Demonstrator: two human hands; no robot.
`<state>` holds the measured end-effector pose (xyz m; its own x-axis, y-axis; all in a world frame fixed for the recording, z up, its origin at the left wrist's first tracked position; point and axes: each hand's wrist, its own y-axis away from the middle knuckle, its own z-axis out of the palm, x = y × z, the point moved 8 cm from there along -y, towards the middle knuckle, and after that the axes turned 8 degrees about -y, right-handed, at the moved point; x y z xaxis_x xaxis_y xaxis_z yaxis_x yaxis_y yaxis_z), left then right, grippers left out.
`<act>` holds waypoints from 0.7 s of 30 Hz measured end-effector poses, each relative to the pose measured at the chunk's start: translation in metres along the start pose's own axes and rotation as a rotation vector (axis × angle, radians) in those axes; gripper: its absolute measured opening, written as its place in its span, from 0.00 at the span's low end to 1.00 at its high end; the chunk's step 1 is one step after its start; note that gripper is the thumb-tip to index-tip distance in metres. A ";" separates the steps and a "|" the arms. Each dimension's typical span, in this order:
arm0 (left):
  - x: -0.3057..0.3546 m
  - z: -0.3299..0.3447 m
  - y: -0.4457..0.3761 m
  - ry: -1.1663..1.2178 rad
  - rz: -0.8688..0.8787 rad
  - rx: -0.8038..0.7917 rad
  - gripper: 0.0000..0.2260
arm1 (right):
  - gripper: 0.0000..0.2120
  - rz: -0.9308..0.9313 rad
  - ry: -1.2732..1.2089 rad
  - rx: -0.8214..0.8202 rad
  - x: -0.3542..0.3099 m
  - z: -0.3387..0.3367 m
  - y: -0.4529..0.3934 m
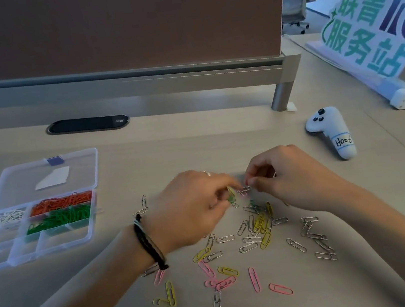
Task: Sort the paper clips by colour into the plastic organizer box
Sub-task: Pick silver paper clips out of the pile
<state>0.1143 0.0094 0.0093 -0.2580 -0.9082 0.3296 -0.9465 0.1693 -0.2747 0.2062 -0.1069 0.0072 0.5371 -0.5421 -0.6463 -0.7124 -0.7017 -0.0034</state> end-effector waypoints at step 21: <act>-0.187 -0.141 0.181 0.153 -0.757 0.419 0.09 | 0.07 -0.298 -0.121 -0.301 -0.161 0.124 -0.071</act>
<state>-0.0361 0.2642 0.0256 0.3586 -0.6530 0.6671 -0.7326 -0.6398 -0.2325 0.1142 0.0872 0.0173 0.6296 -0.2506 -0.7354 -0.3615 -0.9323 0.0081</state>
